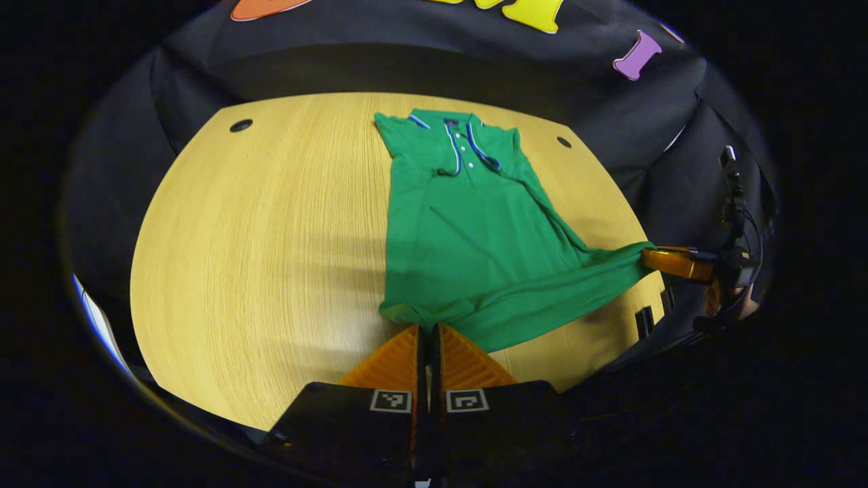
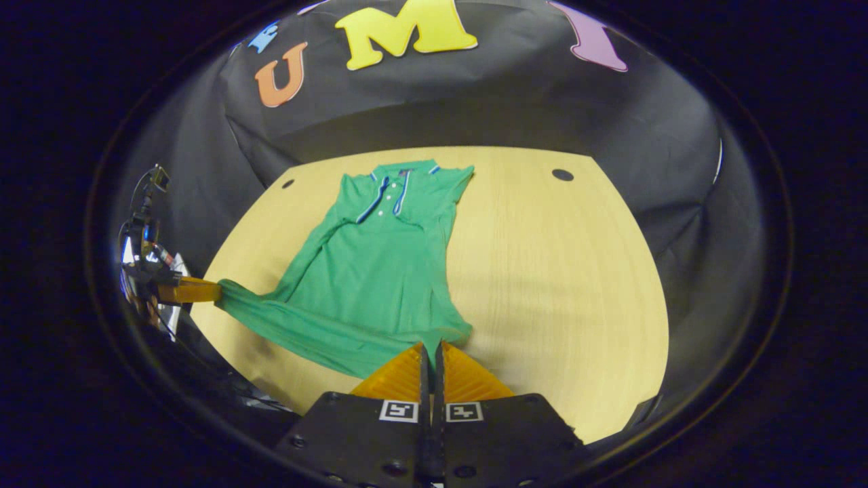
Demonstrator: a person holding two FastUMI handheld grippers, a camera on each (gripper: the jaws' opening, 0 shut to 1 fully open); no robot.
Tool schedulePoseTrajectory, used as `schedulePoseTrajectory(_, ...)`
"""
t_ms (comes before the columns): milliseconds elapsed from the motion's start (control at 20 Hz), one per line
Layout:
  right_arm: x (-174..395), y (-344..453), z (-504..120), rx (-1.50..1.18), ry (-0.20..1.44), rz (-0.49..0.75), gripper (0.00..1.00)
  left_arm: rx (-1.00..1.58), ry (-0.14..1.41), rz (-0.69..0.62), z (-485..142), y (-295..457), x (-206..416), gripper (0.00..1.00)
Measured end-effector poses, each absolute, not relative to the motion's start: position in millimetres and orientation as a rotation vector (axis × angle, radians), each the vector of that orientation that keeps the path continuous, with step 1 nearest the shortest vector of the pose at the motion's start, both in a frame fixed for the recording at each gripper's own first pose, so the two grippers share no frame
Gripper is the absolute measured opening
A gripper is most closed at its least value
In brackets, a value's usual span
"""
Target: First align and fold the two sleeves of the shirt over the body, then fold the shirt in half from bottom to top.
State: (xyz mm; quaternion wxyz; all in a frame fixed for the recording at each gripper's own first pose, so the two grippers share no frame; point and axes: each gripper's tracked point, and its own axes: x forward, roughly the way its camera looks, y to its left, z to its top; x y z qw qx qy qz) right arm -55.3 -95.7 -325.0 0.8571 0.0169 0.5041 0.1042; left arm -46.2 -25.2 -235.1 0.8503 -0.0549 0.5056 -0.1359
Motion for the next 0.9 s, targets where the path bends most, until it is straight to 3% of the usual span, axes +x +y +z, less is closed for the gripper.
schedulePoseTrajectory(900,163,-65,-237,0.050,0.723,0.181,0.00,-0.102,0.681,-0.234,-158,-33,179,0.05)
